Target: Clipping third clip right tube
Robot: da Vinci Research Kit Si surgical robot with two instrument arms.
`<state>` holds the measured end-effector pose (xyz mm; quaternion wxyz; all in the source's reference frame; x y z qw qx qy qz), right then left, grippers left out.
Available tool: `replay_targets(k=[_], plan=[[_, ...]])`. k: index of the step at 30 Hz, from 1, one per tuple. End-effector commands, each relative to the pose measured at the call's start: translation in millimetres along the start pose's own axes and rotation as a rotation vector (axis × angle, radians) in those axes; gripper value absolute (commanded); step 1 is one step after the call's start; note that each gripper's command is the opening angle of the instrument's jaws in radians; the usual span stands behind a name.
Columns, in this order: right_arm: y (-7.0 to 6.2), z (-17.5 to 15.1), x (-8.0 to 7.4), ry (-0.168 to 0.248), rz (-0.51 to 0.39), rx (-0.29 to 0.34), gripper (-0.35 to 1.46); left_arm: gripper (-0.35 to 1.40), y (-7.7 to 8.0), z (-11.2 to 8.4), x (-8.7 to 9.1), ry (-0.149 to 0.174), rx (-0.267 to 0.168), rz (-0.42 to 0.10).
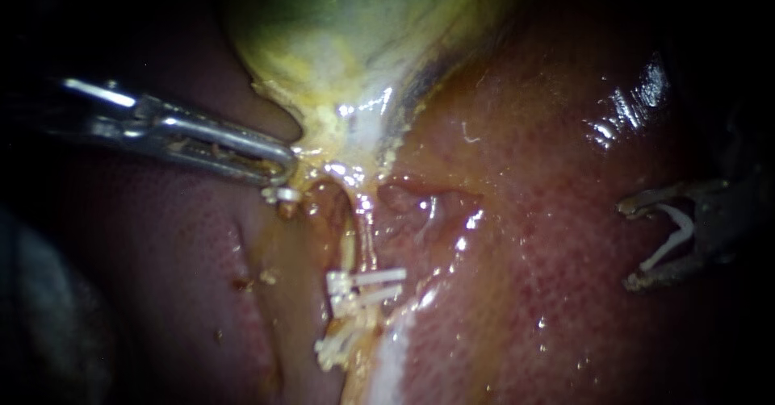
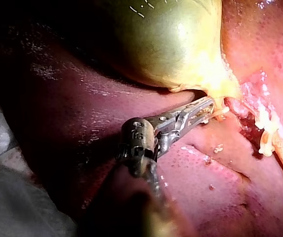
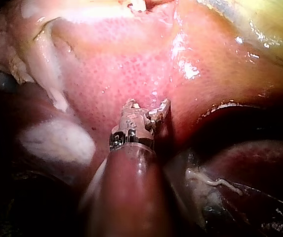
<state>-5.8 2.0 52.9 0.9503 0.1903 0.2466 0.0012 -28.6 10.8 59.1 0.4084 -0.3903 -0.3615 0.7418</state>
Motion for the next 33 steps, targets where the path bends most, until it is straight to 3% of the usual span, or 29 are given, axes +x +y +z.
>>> replay_targets(k=[1,4,8,15,21,24,33], plan=[[0.0,-0.1,0.1,0.000,-0.001,0.001,0.48,-0.35,0.1,-0.8,0.4,0.008,0.004,-0.004],[-0.1,-0.2,0.1,0.000,-0.001,0.001,0.48,-0.35,0.5,-3.4,1.8,0.023,0.019,-0.016],[-0.1,-0.2,0.2,0.000,-0.001,0.001,0.49,-0.35,0.7,-5.2,3.3,0.037,0.030,-0.024],[-0.1,-0.8,0.5,0.001,0.002,0.004,0.49,-0.35,0.6,-4.9,2.9,0.040,0.035,-0.024],[0.4,-2.7,1.9,0.017,0.015,0.016,0.49,-0.35,0.6,-4.9,2.9,0.040,0.035,-0.024],[0.8,-3.8,3.2,0.071,0.034,0.027,0.49,-0.35,0.6,-4.8,2.9,0.040,0.036,-0.024],[1.5,-5.7,8.9,0.323,0.131,0.078,0.49,-0.35,0.6,-4.7,2.8,0.041,0.037,-0.024]])
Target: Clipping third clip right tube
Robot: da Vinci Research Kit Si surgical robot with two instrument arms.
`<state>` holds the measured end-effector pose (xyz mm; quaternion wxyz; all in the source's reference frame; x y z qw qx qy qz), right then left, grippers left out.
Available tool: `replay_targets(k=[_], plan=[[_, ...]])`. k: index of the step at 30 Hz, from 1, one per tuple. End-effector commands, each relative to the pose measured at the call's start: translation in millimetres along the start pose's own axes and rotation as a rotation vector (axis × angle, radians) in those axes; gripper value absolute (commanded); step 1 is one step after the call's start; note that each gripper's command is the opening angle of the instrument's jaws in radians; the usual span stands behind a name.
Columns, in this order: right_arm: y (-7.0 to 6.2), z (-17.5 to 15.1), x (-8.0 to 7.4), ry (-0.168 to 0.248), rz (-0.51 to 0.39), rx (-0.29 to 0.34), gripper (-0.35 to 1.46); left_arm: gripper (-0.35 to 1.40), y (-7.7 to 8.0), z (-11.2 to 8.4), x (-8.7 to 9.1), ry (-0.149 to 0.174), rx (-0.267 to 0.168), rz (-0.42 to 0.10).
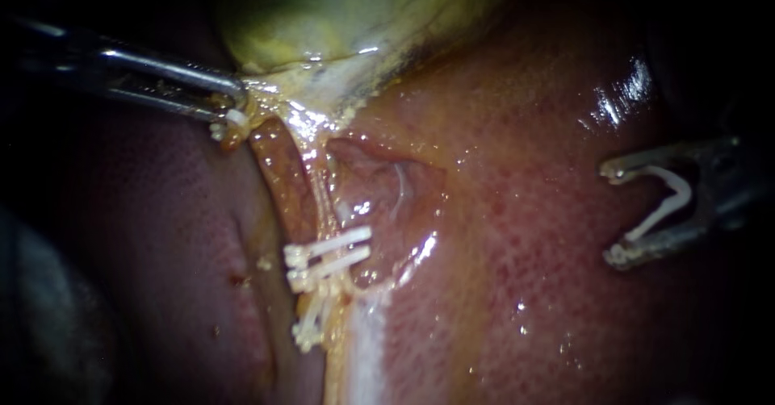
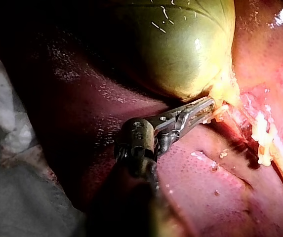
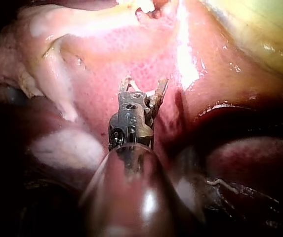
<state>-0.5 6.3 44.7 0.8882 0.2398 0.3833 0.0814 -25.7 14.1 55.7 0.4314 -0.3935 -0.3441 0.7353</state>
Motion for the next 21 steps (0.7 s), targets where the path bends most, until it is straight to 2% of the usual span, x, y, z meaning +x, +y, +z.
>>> replay_targets(k=[1,4,8,15,21], plan=[[-0.1,0.2,0.5,0.032,0.018,0.008,0.49,-0.35,0.0,0.0,0.0,0.000,0.001,0.000],[-0.1,1.2,2.2,0.101,0.064,0.016,0.50,-0.35,0.0,0.0,0.0,0.000,0.001,0.000],[0.1,2.8,3.6,0.146,0.112,0.019,0.50,-0.35,0.1,0.1,0.0,0.001,0.001,0.000],[1.1,5.4,5.0,0.147,0.190,0.026,0.50,-0.35,0.2,0.1,0.0,0.001,0.002,-0.001],[1.7,8.2,5.2,0.142,0.247,0.028,0.50,-0.35,0.2,0.1,0.0,0.001,0.002,-0.001]])
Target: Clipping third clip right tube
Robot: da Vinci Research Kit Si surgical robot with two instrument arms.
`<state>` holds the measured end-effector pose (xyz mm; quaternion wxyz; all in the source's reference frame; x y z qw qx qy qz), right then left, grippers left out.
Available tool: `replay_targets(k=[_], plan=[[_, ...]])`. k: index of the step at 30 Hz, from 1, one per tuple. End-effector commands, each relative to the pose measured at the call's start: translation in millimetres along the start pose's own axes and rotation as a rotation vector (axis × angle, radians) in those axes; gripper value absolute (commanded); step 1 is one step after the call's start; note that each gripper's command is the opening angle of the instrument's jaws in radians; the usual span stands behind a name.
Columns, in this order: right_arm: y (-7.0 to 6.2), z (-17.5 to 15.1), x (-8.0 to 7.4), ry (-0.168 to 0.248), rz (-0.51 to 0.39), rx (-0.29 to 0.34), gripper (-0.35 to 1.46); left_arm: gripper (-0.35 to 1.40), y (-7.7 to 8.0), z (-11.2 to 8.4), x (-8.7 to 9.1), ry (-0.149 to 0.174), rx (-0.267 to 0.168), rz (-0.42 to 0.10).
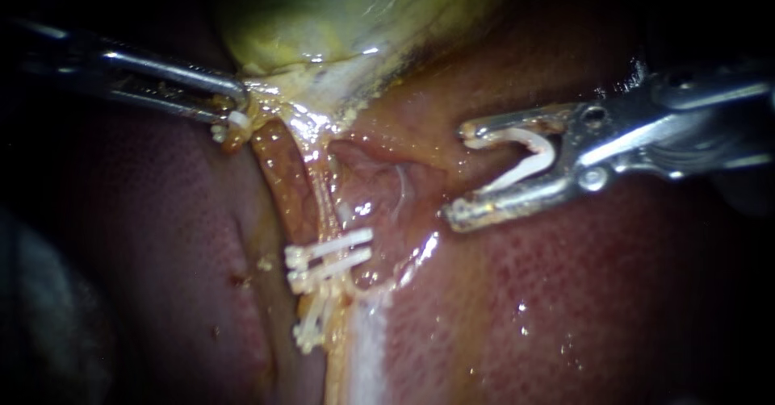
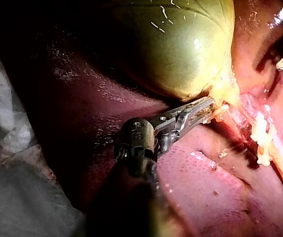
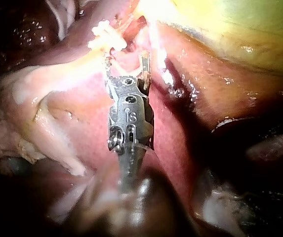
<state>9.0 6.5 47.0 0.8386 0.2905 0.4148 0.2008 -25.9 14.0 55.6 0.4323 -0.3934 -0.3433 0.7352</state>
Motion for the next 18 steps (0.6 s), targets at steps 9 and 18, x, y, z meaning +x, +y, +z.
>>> replay_targets(k=[9,18], plan=[[1.2,4.1,-0.9,-0.009,0.088,0.020,0.49,-0.35,0.0,0.1,0.0,0.000,0.001,0.000],[2.1,8.6,-1.7,0.055,0.159,0.028,0.49,-0.35,0.1,0.2,-0.1,0.003,0.005,0.000]])
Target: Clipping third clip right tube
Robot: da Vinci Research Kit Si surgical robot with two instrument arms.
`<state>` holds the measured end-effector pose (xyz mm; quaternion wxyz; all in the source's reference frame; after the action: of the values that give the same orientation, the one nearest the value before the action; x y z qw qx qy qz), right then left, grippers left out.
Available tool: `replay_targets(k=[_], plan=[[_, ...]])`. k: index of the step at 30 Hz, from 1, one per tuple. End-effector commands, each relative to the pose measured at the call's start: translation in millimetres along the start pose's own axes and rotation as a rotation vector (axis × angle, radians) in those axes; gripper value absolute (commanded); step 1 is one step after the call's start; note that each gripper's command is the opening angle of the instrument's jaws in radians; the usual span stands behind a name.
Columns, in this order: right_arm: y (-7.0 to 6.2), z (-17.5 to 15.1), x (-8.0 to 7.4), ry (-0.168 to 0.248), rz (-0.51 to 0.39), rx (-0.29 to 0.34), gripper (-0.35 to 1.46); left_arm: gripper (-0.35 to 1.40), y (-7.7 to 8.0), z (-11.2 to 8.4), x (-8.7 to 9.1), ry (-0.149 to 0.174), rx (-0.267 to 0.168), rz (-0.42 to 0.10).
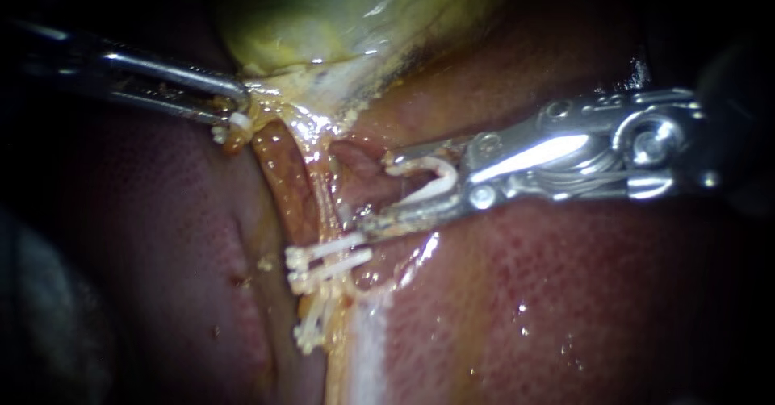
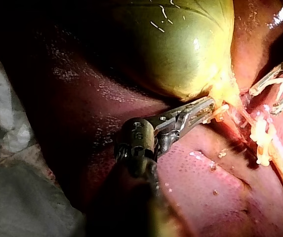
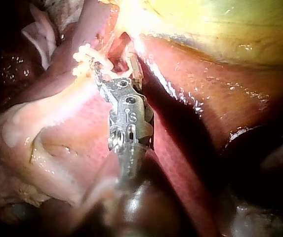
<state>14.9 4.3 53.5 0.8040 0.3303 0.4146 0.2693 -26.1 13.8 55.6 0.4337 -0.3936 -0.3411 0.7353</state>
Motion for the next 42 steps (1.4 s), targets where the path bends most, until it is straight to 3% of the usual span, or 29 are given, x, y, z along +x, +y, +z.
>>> replay_targets(k=[1,8,15,24,33,42], plan=[[0.1,0.6,0.1,0.021,0.009,0.006,0.49,-0.35,0.0,0.0,0.0,0.000,0.000,0.000],[0.8,4.3,0.6,0.117,0.089,0.046,0.49,-0.35,0.0,0.1,0.0,-0.001,-0.001,0.000],[1.1,6.8,1.5,0.181,0.134,0.078,0.49,-0.35,0.1,0.2,0.0,-0.001,-0.001,-0.001],[0.0,6.5,2.9,0.349,0.205,0.204,0.48,-0.35,0.1,0.3,0.0,-0.001,-0.001,-0.001],[-0.5,5.5,4.2,0.383,0.239,0.208,0.40,-0.35,0.1,0.3,0.0,-0.001,0.000,0.000],[0.6,4.2,3.4,0.414,0.319,0.169,-0.13,-0.35,0.0,0.6,-0.2,-0.003,-0.003,0.000]])
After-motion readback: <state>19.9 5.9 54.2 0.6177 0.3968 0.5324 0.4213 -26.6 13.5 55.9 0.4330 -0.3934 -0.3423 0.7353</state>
